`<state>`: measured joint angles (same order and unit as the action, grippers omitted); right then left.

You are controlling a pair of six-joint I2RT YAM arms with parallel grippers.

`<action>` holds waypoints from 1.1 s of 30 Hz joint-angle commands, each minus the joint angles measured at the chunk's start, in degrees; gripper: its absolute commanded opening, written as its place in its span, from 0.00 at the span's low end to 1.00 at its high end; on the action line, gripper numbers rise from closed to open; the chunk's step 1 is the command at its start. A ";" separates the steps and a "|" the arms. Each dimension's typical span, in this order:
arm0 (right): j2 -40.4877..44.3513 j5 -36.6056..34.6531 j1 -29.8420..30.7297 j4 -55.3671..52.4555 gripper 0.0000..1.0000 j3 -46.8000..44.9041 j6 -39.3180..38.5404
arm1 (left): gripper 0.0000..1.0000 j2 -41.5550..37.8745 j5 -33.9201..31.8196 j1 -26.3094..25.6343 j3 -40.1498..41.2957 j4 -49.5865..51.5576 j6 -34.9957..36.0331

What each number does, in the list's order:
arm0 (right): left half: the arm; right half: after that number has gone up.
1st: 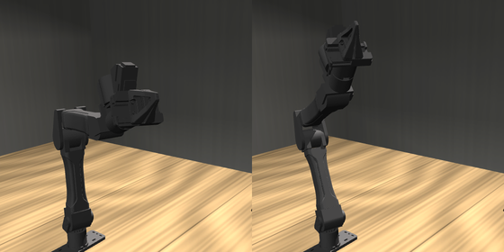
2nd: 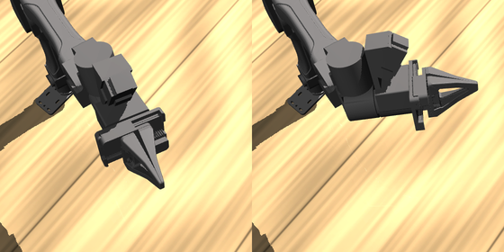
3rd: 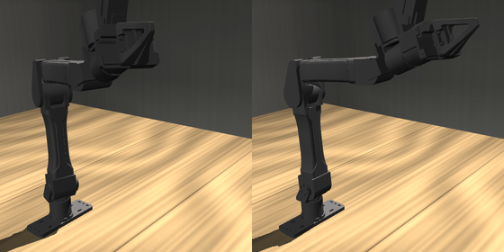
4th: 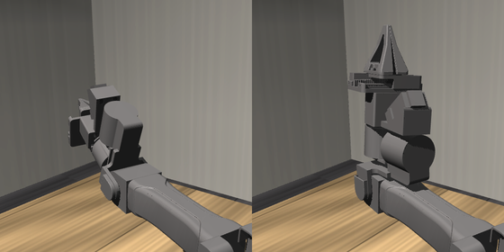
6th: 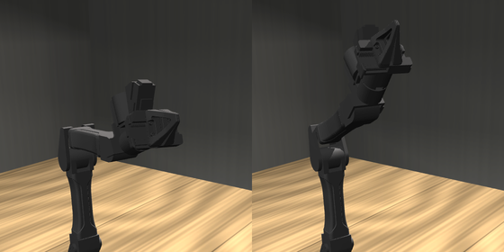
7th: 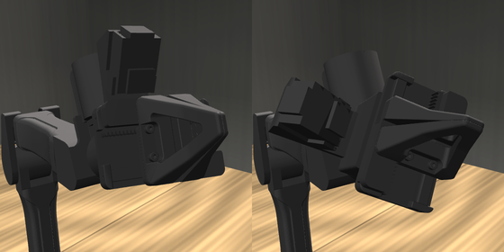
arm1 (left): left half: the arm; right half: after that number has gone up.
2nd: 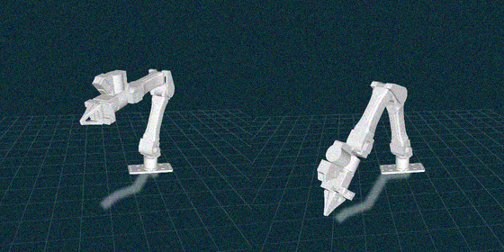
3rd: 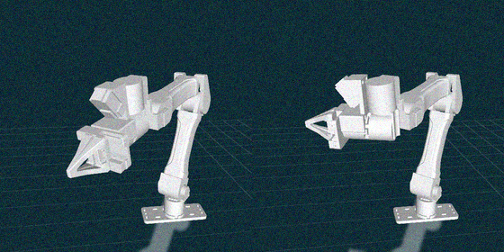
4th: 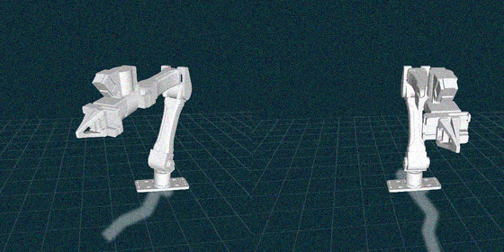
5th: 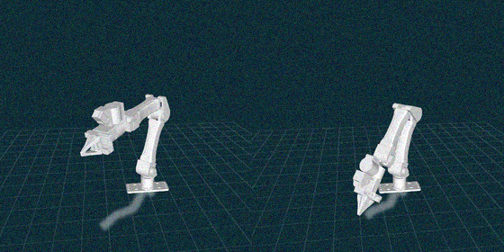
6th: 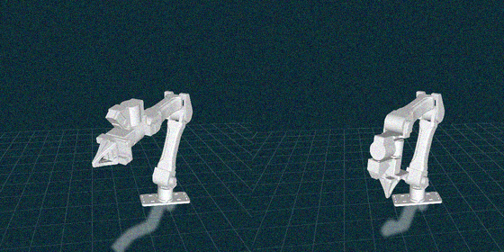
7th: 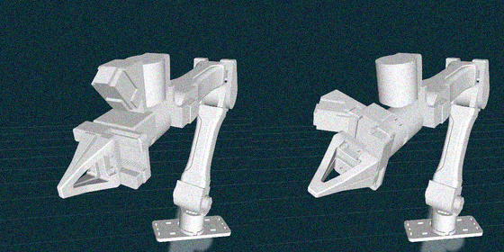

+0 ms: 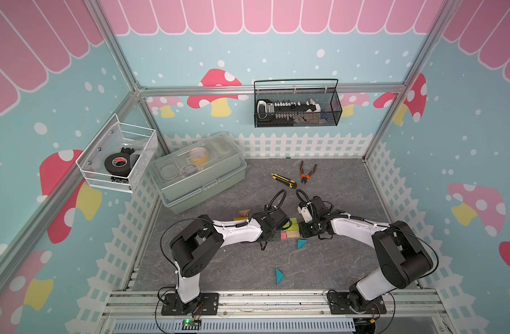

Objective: Assemble a piece of candy with building blocks
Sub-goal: Move the building block to the center of the board.

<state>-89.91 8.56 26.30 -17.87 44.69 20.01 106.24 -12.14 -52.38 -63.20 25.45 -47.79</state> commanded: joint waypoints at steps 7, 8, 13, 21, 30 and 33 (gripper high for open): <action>-0.69 -1.44 0.30 -0.62 0.17 -1.05 0.73 | 0.00 -2.44 3.48 -4.10 4.94 2.33 0.06; -0.72 -1.45 0.39 -0.65 0.18 -1.02 0.76 | 0.00 -2.41 4.02 -4.75 4.99 2.33 -0.02; -0.63 -1.47 0.33 -0.44 0.18 -1.21 0.76 | 0.00 -1.25 6.33 -6.83 3.51 1.06 -0.35; -0.51 -1.59 0.27 -0.67 0.18 -1.20 0.50 | 0.00 4.24 5.29 -5.98 -1.26 0.69 0.55; -0.79 -1.68 0.34 -0.60 0.18 -1.17 0.29 | 0.00 6.25 6.26 -5.76 -2.96 -0.14 0.97; -0.91 -1.66 0.32 -0.54 0.18 -1.02 0.27 | 0.00 6.35 6.51 -5.75 -2.84 -0.38 1.03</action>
<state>-89.91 7.97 26.30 -17.54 44.62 19.97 109.45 -7.20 -58.48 -66.81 22.44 -47.31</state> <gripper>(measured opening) 0.175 0.049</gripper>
